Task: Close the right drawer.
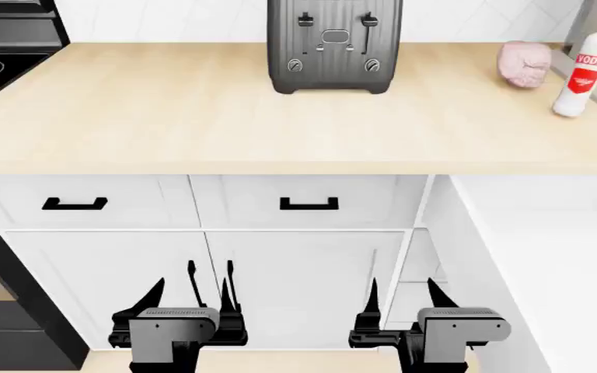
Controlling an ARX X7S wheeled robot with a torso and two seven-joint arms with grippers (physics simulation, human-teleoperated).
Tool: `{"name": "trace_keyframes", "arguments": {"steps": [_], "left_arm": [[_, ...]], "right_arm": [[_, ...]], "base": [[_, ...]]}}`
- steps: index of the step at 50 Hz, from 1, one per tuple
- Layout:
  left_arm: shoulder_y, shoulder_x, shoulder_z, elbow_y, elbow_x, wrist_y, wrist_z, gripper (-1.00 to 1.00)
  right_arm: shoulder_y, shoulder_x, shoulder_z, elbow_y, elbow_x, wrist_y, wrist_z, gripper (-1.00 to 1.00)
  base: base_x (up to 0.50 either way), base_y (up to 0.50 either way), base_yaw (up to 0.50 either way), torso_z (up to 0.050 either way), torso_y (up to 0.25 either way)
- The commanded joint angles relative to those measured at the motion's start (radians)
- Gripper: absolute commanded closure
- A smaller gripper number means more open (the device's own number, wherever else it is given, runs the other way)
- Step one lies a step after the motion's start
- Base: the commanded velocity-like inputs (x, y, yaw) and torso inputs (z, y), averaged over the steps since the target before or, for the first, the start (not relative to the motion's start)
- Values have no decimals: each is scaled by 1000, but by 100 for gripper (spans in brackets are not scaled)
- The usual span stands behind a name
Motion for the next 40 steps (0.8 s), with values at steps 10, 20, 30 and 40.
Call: {"name": "trace_keyframes", "arguments": {"steps": [10,20,30,40], "left_arm": [[49,-40,49,155,-52,-87,-79,-100],[19,-62,74,94,-77,-40,-81,-100],[15,-76,87,98,-95,-32,-95,-100],[14,-104,104,290,-91,-141,-129,-100]], "right_arm": [[1,43,-51,-15,37,45,57,-100],[2,64,-77,-19,33,58,87,-100],[3,77,-94,-8,38,22,104,-100],[9,105,-131,35,-23,-106,135,-100]], "base": [[0,0,0,0,0],[0,0,0,0,0],[0,0,0,0,0],[0,0,0,0,0]]}}
